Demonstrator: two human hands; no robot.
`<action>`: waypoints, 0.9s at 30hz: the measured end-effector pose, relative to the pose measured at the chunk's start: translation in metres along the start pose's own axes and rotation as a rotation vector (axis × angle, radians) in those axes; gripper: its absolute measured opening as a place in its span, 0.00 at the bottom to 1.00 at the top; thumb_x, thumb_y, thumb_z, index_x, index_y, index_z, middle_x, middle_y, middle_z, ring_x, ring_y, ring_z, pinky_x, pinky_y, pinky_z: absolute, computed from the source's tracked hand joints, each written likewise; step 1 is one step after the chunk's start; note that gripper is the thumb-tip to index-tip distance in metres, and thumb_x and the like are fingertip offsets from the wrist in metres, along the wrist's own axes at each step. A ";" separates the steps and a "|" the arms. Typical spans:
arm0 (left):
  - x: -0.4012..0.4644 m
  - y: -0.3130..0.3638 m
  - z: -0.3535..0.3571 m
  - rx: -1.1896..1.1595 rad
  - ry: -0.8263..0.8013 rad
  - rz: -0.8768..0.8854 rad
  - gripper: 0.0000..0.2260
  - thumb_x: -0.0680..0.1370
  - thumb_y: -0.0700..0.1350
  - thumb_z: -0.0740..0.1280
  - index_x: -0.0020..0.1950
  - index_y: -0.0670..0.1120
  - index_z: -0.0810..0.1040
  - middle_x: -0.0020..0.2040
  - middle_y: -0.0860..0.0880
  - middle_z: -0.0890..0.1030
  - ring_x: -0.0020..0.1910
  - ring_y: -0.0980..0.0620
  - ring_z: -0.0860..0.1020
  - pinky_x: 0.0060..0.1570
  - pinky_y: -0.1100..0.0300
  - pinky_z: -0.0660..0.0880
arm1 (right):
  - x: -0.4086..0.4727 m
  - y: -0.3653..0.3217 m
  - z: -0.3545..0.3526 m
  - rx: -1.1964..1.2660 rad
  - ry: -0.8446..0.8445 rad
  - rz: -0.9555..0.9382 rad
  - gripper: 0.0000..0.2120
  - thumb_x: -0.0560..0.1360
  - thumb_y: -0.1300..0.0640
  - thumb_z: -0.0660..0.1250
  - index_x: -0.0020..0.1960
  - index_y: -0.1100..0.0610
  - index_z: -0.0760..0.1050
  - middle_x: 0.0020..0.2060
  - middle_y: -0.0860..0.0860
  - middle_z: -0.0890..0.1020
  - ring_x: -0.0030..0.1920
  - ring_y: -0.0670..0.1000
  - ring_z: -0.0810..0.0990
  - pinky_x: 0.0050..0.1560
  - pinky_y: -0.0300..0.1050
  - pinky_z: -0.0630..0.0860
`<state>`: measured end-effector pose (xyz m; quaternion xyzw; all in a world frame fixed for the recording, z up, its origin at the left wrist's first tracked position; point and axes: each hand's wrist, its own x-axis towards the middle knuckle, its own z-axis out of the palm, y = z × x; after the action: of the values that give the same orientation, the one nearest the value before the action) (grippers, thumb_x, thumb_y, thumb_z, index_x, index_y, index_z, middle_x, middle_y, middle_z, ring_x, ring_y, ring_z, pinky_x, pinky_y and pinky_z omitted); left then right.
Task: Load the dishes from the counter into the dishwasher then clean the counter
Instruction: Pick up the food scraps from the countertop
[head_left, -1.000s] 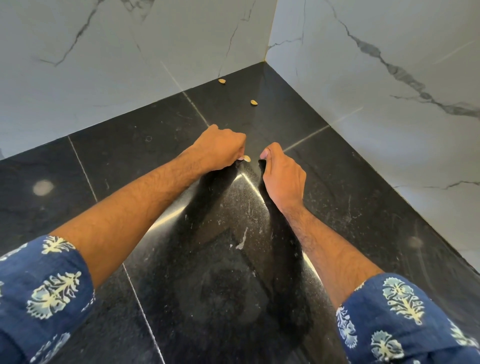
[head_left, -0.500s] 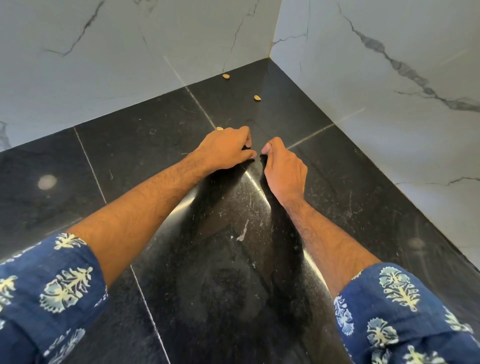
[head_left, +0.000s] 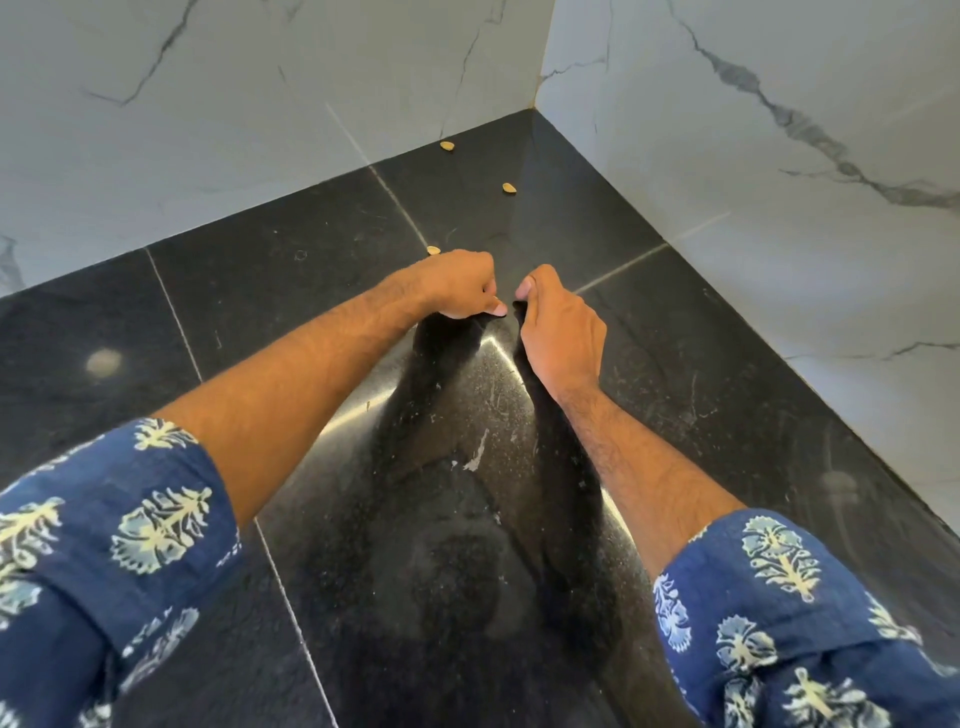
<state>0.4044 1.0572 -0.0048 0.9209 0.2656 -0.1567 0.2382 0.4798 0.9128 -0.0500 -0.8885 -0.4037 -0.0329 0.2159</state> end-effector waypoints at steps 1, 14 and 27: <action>-0.001 0.001 0.001 0.035 -0.010 -0.006 0.14 0.80 0.54 0.67 0.50 0.42 0.74 0.38 0.49 0.77 0.38 0.50 0.76 0.45 0.51 0.73 | 0.000 0.000 0.000 -0.001 0.003 -0.003 0.08 0.83 0.56 0.54 0.52 0.49 0.71 0.32 0.44 0.75 0.31 0.51 0.74 0.35 0.45 0.65; -0.027 0.015 0.005 0.427 0.008 0.204 0.07 0.85 0.49 0.52 0.51 0.47 0.61 0.35 0.52 0.69 0.32 0.54 0.67 0.48 0.50 0.64 | 0.001 -0.001 0.002 -0.030 -0.002 -0.003 0.10 0.84 0.49 0.53 0.50 0.51 0.69 0.32 0.45 0.76 0.32 0.52 0.77 0.34 0.49 0.73; -0.041 -0.017 0.051 -2.294 0.483 0.129 0.09 0.74 0.34 0.54 0.40 0.47 0.67 0.30 0.52 0.59 0.28 0.55 0.57 0.28 0.61 0.56 | -0.002 0.002 0.002 0.035 0.015 -0.020 0.08 0.83 0.54 0.52 0.51 0.48 0.70 0.35 0.44 0.79 0.33 0.50 0.76 0.36 0.46 0.67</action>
<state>0.3532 1.0262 -0.0368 0.1848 0.2423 0.3655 0.8795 0.4796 0.9117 -0.0531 -0.8803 -0.4114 -0.0346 0.2338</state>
